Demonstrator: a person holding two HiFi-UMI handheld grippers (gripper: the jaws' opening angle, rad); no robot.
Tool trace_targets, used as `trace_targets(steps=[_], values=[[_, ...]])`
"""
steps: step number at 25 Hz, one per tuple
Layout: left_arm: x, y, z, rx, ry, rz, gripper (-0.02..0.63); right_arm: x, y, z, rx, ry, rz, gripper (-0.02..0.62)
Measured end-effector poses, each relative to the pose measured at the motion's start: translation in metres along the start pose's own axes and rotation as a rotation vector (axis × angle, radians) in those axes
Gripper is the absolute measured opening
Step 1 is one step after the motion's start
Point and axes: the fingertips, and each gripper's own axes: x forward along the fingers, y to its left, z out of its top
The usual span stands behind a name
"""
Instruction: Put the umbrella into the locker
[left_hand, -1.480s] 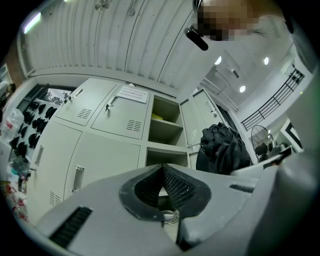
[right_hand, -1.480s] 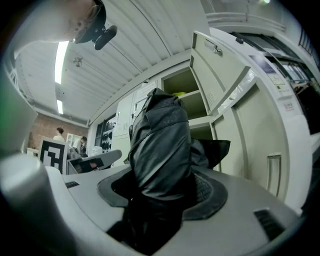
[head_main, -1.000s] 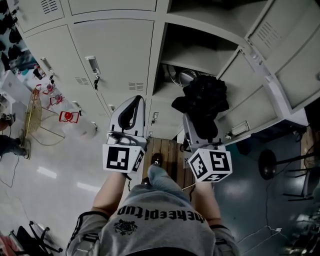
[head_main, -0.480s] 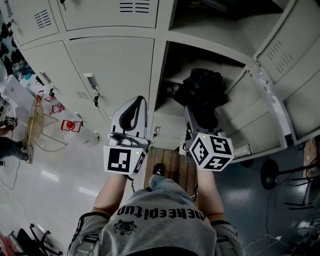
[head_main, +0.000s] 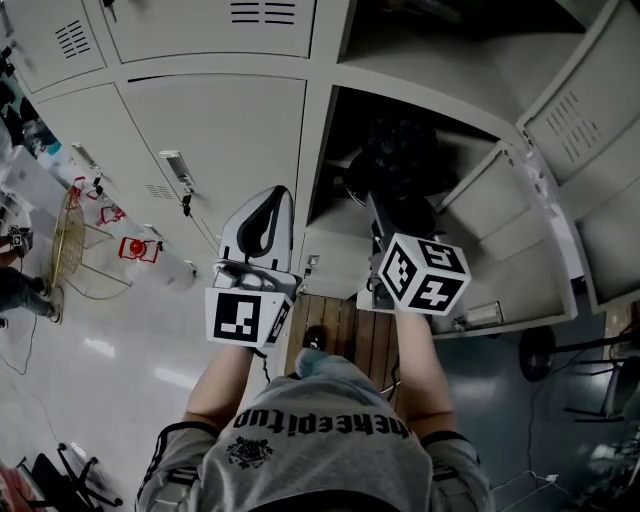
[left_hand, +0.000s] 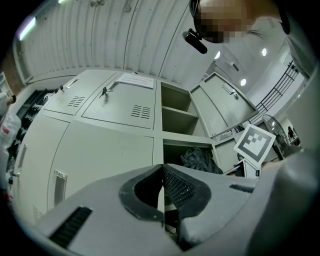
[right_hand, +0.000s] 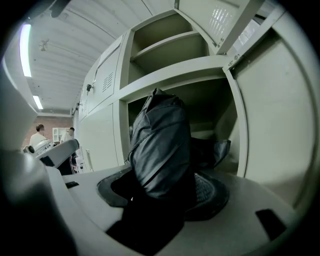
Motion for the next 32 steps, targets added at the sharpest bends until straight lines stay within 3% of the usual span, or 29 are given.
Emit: trace_targets(steps=[20,32], values=[[-0.009,-0.006,-0.004,0.002,0.018,0.001,0.005,0.042,-0.017,0.02,-0.07,0.075,-0.046,0.27],[-0.011,0.004,-0.003,0.012,0.022,0.024,0.005,0.069,-0.02,0.03,-0.051,0.087,-0.041,0.27]])
